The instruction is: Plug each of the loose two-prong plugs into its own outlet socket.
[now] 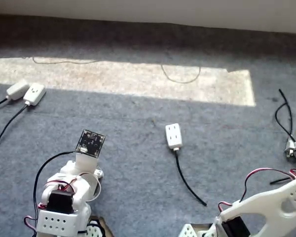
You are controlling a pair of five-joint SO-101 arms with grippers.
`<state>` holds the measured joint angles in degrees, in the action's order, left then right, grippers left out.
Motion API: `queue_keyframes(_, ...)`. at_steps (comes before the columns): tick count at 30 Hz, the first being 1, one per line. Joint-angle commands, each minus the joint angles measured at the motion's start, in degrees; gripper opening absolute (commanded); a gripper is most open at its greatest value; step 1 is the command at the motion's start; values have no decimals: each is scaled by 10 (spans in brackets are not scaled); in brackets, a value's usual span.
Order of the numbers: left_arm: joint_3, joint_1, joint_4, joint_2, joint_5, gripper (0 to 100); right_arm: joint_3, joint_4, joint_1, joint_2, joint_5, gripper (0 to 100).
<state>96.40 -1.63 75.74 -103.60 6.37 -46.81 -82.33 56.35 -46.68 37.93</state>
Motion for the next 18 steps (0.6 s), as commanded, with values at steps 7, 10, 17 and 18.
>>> queue_keyframes(7,7,7,-9,-4,-1,98,-131,-94,-29,-69,31,241)
queue_keyframes(10,7,7,-9,-4,-1,98,-154,-95,-35,-95,32,217)
queue_keyframes(17,7,7,-9,-4,-1,98,-208,-89,-42,-154,33,101)
queue_keyframes(18,7,7,-9,-4,-1,98,-214,-93,-42,-158,33,98)
